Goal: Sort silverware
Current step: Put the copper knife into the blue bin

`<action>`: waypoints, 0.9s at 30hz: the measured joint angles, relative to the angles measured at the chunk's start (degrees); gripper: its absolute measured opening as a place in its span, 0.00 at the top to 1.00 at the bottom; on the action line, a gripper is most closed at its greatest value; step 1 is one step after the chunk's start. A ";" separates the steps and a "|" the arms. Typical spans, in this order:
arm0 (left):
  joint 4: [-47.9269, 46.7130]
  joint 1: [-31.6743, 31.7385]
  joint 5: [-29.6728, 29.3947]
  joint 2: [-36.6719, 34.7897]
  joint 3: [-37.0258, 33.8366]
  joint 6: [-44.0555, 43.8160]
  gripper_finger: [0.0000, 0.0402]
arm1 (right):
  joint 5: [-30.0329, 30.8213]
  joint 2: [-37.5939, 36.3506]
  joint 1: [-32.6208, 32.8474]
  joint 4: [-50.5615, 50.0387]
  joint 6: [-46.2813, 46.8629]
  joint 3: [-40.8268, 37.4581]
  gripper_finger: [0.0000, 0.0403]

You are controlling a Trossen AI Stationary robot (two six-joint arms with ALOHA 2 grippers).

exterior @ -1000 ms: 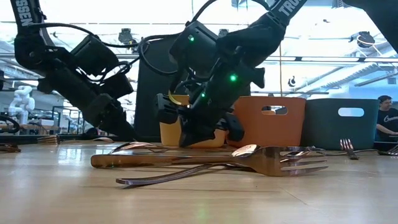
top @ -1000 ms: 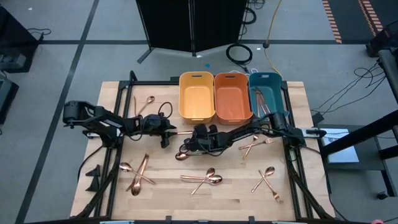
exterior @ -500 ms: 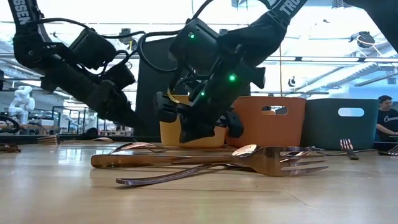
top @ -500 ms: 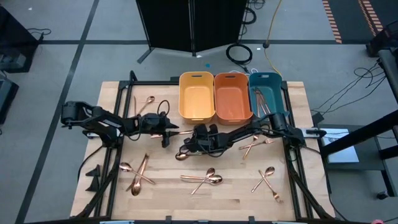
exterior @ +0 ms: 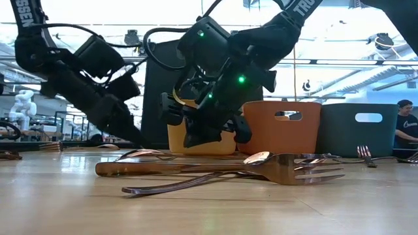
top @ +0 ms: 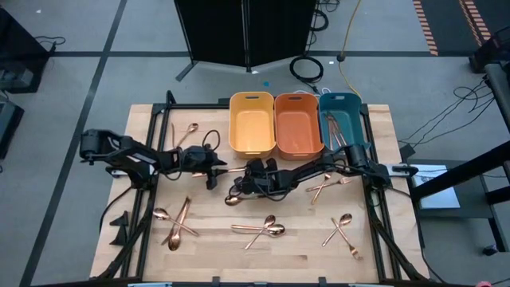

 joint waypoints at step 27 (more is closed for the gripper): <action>2.79 0.04 0.74 8.80 0.17 4.48 0.43 | -2.81 0.00 -0.67 0.15 -2.21 0.00 1.00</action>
